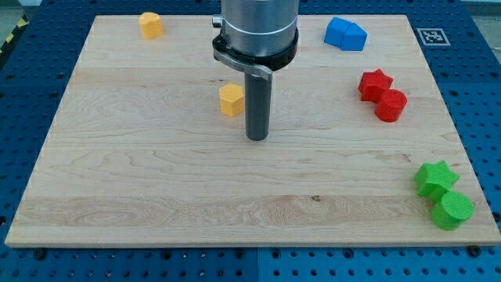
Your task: Move the yellow hexagon towards the top
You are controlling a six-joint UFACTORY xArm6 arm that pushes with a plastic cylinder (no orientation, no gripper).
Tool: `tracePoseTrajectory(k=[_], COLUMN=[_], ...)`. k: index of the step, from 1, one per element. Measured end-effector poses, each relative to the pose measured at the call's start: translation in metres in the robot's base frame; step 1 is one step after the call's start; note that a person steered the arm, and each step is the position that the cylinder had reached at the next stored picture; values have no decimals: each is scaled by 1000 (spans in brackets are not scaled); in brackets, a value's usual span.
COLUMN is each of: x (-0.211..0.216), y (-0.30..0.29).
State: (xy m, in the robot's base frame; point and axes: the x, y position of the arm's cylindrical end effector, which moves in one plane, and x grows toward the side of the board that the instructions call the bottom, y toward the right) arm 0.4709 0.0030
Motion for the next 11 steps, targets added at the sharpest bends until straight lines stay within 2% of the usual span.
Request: tracePoseTrajectory(k=[1,4,9,11], x=[-6,-28,-35,-75], y=[-18,-23,-45,-45])
